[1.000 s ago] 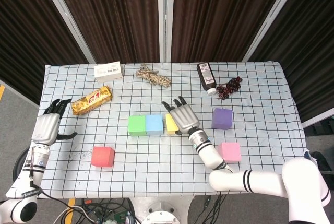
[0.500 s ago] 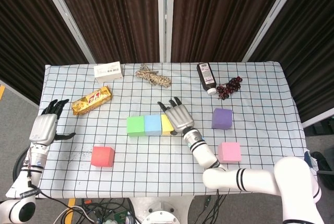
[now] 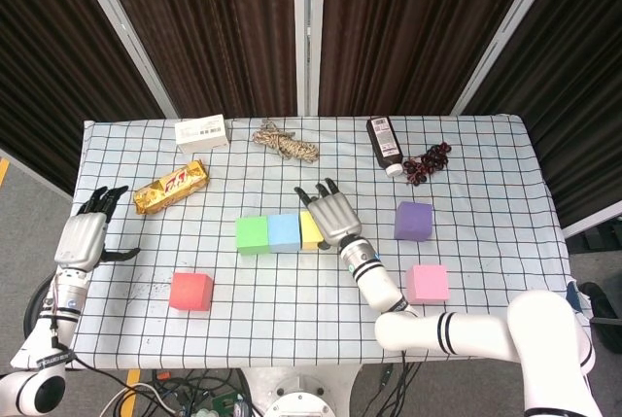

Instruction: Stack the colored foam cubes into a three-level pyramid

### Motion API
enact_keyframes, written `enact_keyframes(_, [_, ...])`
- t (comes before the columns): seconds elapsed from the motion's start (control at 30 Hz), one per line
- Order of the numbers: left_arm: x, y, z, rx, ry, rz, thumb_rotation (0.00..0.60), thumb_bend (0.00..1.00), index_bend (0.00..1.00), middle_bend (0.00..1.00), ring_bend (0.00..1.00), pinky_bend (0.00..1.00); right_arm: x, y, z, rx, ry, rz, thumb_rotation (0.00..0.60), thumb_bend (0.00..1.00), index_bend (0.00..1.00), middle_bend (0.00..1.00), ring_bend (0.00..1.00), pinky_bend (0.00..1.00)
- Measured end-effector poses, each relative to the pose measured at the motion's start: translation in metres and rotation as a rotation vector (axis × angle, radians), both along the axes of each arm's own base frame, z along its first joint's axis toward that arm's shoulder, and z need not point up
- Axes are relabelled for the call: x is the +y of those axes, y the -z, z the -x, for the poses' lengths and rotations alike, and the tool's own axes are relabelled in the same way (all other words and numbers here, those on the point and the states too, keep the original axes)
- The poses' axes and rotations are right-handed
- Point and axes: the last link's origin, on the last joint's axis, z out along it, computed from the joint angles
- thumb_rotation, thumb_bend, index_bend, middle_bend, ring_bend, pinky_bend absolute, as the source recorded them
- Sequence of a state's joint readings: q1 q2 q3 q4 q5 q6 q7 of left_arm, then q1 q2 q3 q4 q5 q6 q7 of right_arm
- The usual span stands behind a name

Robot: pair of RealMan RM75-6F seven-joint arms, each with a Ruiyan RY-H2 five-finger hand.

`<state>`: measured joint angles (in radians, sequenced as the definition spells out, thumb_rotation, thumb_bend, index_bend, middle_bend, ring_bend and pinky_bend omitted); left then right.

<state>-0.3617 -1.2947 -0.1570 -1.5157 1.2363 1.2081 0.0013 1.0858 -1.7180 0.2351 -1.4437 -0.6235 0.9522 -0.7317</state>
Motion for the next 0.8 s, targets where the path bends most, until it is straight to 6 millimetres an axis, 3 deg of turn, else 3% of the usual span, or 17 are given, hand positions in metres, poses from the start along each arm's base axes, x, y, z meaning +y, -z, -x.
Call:
enact_keyframes(0.43, [0.0010, -0.0018, 0.0012, 0.000, -0.003, -0.002, 0.600, 0.00, 0.08, 0.10, 0.03, 0.18, -0.0006, 0.0052, -0.0033, -0.001, 0.002, -0.009, 0.600, 0.12, 0.00, 0.47, 0.10, 0.00])
enact_keyframes(0.8, [0.0017, -0.0012, 0.0030, -0.001, -0.010, 0.000, 0.600, 0.00, 0.08, 0.10, 0.03, 0.18, -0.0012, 0.0071, -0.0042, -0.011, 0.011, -0.037, 0.600, 0.00, 0.00, 0.23, 0.06, 0.00])
